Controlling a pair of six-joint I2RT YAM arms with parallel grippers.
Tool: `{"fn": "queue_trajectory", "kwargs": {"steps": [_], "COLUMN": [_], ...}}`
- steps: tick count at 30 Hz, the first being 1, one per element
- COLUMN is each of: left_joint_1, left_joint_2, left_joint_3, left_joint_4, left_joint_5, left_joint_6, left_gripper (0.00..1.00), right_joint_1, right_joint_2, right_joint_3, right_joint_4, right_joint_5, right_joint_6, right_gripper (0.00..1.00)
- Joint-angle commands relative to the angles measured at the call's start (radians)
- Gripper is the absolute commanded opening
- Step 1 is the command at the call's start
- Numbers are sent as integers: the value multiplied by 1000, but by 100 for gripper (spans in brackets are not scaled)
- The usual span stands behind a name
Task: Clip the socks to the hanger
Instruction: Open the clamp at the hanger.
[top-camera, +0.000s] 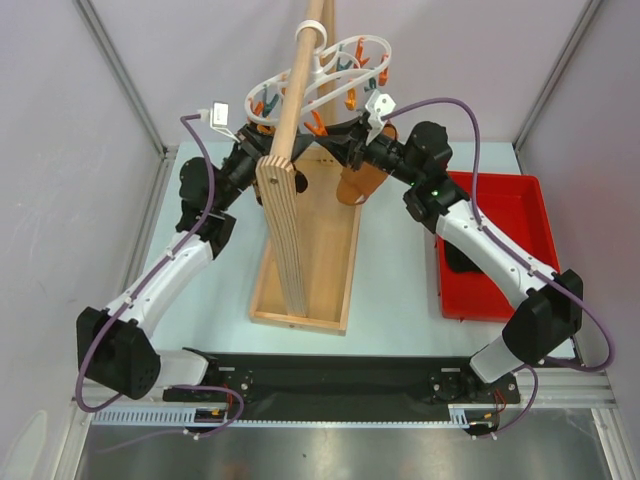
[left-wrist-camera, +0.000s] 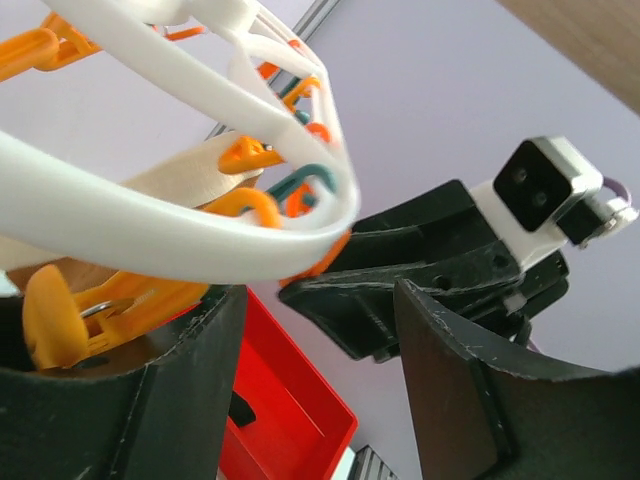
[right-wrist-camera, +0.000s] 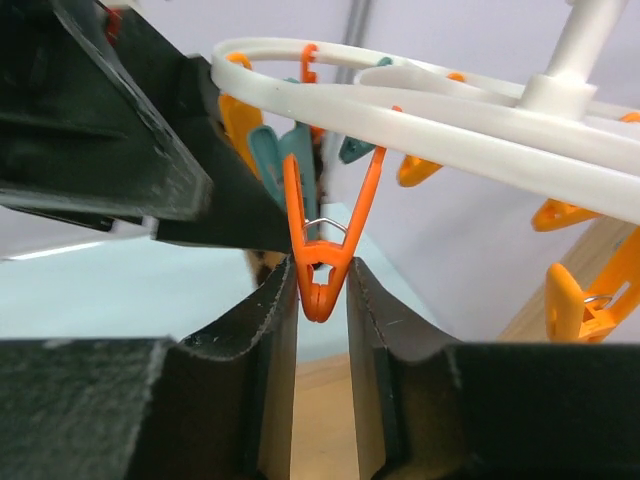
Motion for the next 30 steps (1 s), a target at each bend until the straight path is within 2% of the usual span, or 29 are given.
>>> {"fn": "queue_trajectory", "kwargs": {"steps": [1, 5, 15, 20, 24, 30], "left_joint_1": [-5, -5, -6, -6, -6, -6], "left_joint_2": [20, 34, 64, 92, 129, 155], "left_joint_3": [31, 34, 31, 63, 93, 116], "left_joint_4": [68, 123, 341, 355, 361, 379], "left_joint_5": [32, 44, 107, 131, 150, 161], "left_joint_6": [35, 21, -23, -30, -62, -112], "left_gripper": [66, 66, 67, 68, 68, 65], "right_joint_1": [-13, -28, -70, -76, -83, -97], "right_joint_2": [-24, -1, 61, 78, 96, 116], "right_joint_3": [59, 90, 106, 103, 87, 91], "right_joint_4": [-86, -107, 44, 101, 214, 229], "right_joint_5": [-171, -242, -410, -453, -484, -493], "right_joint_6": [205, 344, 685, 782, 885, 909], "right_gripper": [0, 0, 0, 0, 0, 0]}}
